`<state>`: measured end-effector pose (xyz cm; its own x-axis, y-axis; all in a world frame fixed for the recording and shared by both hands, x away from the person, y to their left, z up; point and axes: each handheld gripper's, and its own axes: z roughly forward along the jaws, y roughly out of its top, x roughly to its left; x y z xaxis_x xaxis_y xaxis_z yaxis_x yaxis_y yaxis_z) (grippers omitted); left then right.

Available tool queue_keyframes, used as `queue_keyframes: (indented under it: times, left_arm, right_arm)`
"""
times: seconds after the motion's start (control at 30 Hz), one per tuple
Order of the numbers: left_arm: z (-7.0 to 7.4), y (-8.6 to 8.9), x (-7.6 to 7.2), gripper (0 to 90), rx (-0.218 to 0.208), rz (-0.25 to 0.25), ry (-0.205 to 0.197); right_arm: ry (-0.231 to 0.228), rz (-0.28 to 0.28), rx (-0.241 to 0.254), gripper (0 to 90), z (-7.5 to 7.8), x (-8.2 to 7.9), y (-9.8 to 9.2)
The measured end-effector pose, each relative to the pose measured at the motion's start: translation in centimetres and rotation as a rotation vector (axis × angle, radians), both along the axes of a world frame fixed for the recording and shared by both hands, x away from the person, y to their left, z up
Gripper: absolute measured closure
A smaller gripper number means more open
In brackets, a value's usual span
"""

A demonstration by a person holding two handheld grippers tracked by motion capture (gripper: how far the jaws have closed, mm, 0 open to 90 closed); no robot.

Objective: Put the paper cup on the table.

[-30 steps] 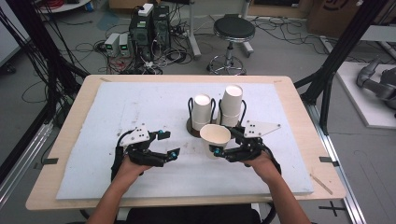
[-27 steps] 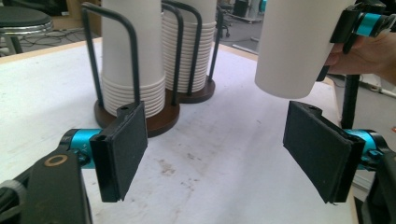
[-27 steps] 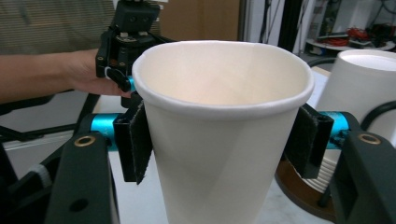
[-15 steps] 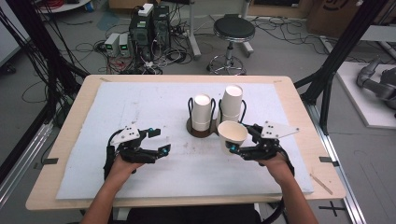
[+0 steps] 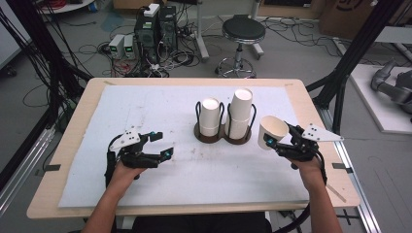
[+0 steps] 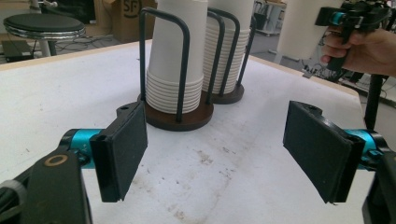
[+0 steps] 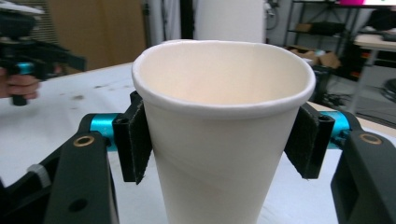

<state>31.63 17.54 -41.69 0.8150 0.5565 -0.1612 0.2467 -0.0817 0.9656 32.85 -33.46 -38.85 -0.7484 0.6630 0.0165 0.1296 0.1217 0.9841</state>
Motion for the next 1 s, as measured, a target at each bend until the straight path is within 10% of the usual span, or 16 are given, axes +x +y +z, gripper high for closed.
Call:
queue_keyframes:
  times: [0.5,1.0]
  left_arm:
    - [-0.1,0.0,0.1,22.0,-0.009,0.006,0.002]
    - [-0.2,-0.2,0.1,22.0,-0.01,0.0,0.006]
  right_arm:
    - [0.068,-0.229,-0.028,34.5,-1.6,3.2,-1.2]
    - [0.125,-0.335,-0.043,34.6,-3.5,5.7,-0.8]
